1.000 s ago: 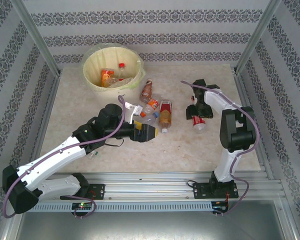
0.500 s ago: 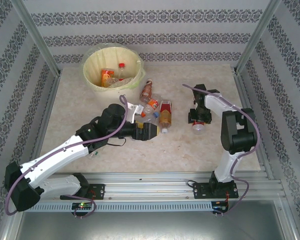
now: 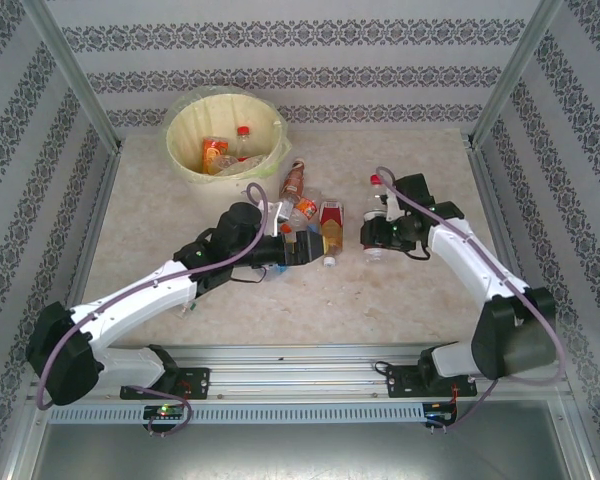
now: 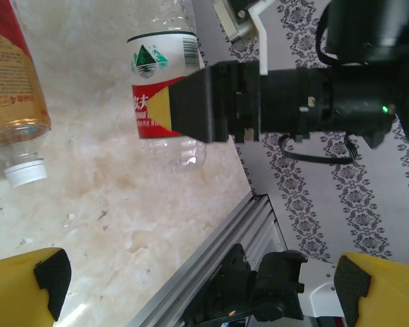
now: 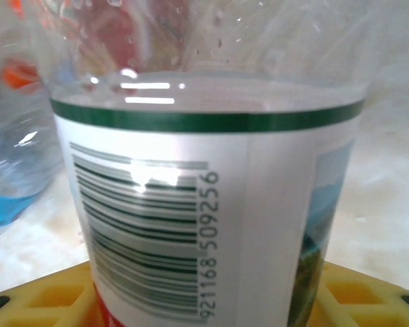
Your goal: Put the plastic bottles in the bin
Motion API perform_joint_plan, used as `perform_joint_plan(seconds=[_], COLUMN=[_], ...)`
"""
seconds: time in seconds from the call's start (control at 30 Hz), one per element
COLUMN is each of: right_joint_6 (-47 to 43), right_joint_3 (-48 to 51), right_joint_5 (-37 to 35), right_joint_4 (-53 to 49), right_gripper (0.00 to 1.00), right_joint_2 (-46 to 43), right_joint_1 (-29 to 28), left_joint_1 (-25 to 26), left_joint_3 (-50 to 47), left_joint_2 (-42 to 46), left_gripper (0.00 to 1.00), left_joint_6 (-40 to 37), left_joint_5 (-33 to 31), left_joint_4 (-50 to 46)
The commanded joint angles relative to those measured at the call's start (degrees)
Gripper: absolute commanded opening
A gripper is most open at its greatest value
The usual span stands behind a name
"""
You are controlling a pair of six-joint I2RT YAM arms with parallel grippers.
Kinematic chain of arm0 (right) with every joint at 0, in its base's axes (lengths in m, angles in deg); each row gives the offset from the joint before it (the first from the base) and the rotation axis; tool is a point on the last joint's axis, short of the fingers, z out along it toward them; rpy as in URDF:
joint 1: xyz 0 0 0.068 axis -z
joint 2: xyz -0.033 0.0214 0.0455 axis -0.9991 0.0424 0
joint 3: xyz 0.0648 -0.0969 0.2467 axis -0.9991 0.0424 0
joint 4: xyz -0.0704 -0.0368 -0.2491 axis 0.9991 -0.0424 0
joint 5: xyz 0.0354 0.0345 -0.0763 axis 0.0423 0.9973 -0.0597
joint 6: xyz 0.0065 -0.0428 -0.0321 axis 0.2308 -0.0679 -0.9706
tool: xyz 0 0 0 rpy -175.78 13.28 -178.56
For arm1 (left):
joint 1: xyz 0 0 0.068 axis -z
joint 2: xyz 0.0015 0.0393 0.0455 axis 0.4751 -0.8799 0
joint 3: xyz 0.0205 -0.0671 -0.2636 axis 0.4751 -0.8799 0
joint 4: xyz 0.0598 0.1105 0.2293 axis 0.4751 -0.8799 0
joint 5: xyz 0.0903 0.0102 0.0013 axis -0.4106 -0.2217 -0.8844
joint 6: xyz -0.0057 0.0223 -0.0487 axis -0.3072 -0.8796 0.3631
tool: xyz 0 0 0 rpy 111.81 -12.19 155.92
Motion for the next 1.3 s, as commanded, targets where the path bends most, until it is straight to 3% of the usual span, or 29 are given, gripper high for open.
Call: perform_joint_plan(seconds=[0.0, 0.27, 0.57, 0.9, 1.27], right_joint_6=[2.4, 5.5, 8.4, 9.0, 8.4], right_joint_3=[2.4, 7.5, 9.3, 8.0, 8.1], right_joint_5=[6.6, 18.5, 27.2, 27.4, 23.4], right_joint_4=[2.5, 6.2, 9.8, 10.7, 10.1], right_gripper=[0.55, 0.55, 0.56, 0.57, 0.57], right_joint_2=[-4.7, -15.9, -19.9, -19.8, -19.1], right_joint_1=[-2.6, -5.3, -7.2, -11.4, -13.9], left_joint_1=[-1.0, -3.4, -3.6, -3.6, -3.6], left_joint_3=[2.1, 1.1, 2.2, 3.3, 3.2], left_joint_2=[-1.3, -4.7, -8.8, -11.3, -13.2], left_gripper=[1.00, 1.00, 1.00, 0.99, 0.73], left_joint_6=[0.7, 1.5, 2.9, 5.4, 11.2], left_joint_5=[1.5, 7.2, 10.6, 12.1, 12.3], left_joint_4=[4.8, 16.1, 21.8, 24.6, 28.2])
